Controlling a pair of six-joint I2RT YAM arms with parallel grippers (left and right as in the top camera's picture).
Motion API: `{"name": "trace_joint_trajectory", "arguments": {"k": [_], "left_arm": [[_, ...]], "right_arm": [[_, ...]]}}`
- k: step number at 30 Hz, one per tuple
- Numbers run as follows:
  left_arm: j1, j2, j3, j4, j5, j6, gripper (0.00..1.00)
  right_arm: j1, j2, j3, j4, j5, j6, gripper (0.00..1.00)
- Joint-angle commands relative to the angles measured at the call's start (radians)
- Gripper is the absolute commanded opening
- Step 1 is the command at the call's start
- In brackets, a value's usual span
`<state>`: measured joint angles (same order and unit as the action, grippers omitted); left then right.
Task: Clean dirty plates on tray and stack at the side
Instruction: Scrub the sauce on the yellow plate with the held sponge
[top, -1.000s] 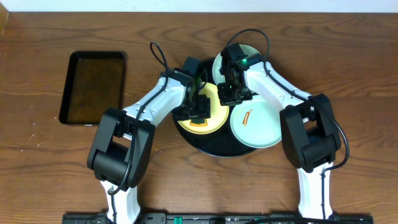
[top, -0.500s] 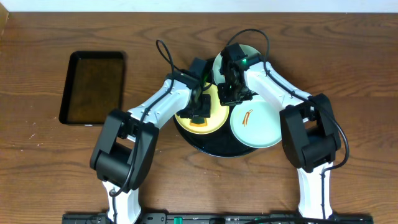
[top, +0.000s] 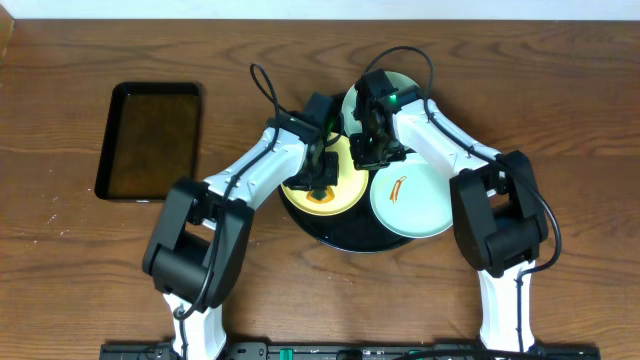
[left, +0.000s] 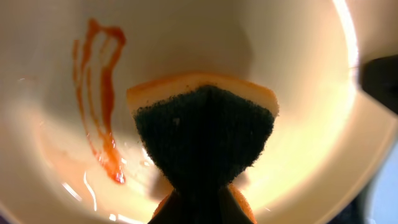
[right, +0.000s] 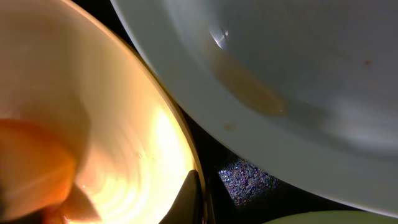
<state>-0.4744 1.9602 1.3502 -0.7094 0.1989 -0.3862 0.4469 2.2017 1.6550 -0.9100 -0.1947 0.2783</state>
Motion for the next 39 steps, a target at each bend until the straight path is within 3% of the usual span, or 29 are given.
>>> {"name": "trace_joint_trajectory", "arguments": {"k": [1, 9, 30, 34, 39], "left_arm": [[0.001, -0.085, 0.013, 0.0, 0.002, -0.099, 0.07], [0.002, -0.023, -0.005, 0.124, 0.08, -0.154, 0.07], [0.01, 0.059, -0.012, 0.193, -0.009, -0.262, 0.07], [0.011, 0.092, -0.012, 0.187, -0.014, -0.229, 0.07], [0.015, 0.09, -0.012, 0.093, -0.225, -0.211, 0.07]], "right_arm": [[0.006, 0.005, 0.018, 0.005, -0.049, 0.013, 0.01], [0.006, 0.005, 0.018, 0.005, -0.05, 0.013, 0.01], [0.006, 0.005, 0.018, 0.005, -0.05, 0.021, 0.01], [0.006, 0.005, 0.018, 0.003, -0.049, 0.021, 0.01], [0.006, 0.005, 0.018, 0.002, -0.049, 0.021, 0.01]]}}
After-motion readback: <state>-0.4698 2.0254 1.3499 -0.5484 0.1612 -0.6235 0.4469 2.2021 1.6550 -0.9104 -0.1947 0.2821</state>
